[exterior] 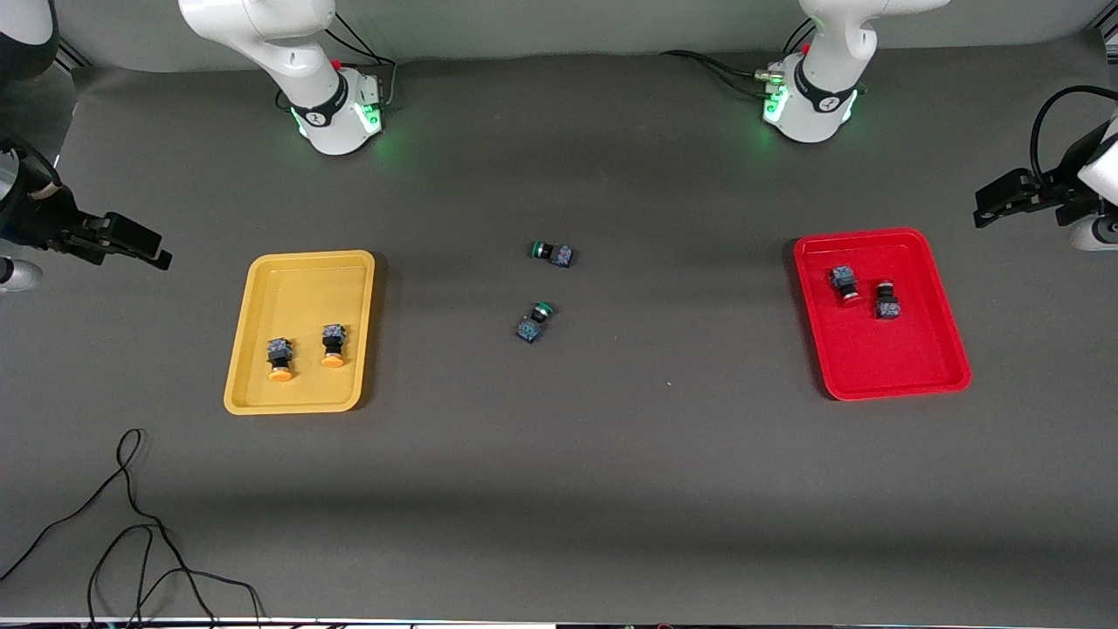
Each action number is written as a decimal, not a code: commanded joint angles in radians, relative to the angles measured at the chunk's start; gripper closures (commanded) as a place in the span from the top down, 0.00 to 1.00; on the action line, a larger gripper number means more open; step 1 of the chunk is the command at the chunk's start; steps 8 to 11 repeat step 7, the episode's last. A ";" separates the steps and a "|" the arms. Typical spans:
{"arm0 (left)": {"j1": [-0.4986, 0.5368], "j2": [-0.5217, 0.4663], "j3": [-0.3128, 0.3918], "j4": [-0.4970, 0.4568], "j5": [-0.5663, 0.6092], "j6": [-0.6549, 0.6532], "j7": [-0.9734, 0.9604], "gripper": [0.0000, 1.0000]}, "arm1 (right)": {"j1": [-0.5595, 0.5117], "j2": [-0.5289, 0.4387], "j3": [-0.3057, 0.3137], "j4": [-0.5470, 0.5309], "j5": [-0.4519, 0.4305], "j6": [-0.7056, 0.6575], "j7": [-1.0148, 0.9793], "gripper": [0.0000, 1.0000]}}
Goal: Place red and yellow buttons in trays
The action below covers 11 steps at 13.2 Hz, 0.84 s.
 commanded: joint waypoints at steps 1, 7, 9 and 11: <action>-0.012 0.005 0.002 0.020 0.012 -0.002 -0.005 1.00 | -0.003 -0.017 0.003 -0.009 -0.026 -0.010 -0.056 1.00; -0.015 0.007 0.002 0.023 0.011 0.003 0.009 1.00 | -0.003 -0.022 0.003 -0.009 -0.026 -0.010 -0.055 1.00; -0.015 0.007 0.002 0.023 0.011 0.003 0.009 1.00 | -0.003 -0.022 0.003 -0.009 -0.026 -0.010 -0.055 1.00; -0.015 0.007 0.002 0.023 0.011 0.003 0.009 1.00 | -0.003 -0.022 0.003 -0.009 -0.026 -0.010 -0.055 1.00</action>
